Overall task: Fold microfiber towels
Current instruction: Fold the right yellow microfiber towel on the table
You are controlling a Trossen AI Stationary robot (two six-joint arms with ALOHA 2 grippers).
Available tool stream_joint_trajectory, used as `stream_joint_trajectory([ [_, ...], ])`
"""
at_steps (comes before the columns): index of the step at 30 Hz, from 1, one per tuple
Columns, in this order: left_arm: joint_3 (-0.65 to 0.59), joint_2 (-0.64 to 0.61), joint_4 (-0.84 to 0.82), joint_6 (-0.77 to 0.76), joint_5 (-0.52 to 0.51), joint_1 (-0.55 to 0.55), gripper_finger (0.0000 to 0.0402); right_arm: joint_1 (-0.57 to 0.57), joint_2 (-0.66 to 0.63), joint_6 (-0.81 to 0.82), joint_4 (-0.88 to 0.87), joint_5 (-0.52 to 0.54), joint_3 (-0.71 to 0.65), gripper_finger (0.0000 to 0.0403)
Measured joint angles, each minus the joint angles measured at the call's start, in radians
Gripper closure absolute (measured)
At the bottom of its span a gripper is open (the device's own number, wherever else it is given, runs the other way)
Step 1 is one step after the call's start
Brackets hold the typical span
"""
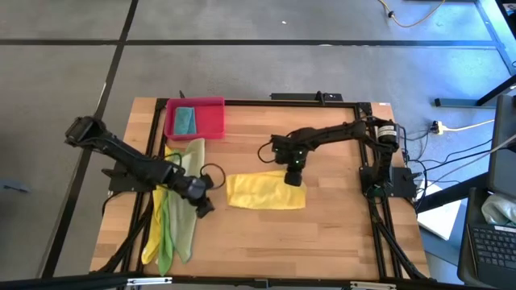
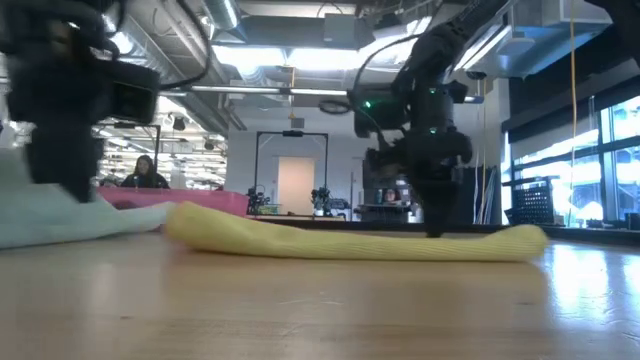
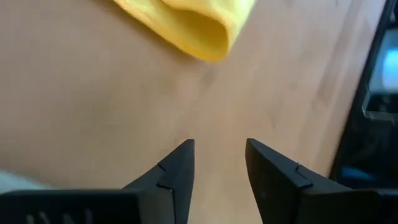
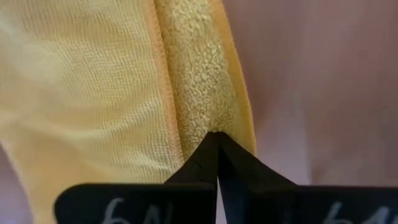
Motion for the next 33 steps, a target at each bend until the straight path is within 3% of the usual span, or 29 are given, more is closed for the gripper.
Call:
stream_joint_trajectory([
  [7,0.0,0.0,0.083,0.283,-0.049,0.196,0.0267,0.0,-0.009,0.06,-0.075,-0.049,0.004,0.0396],
  [14,0.035,0.0,0.142,0.57,-0.052,0.419,0.0267,-0.012,-0.134,0.089,-0.071,0.064,0.052,0.0364],
  [17,0.058,0.012,0.144,0.681,-0.041,0.513,0.0267,-0.008,-0.179,0.093,-0.067,0.053,0.051,0.0345],
  [24,0.116,0.121,0.165,0.764,0.191,0.676,0.0266,-0.009,-0.214,0.176,-0.13,0.04,0.052,0.03],
  [29,0.21,0.283,0.243,0.851,0.394,0.671,0.0263,-0.007,-0.216,0.164,-0.23,0.013,0.053,0.0284],
  [33,0.346,0.425,0.177,0.942,0.483,0.658,0.0263,-0.007,-0.227,0.14,-0.296,-0.049,0.053,0.0284],
])
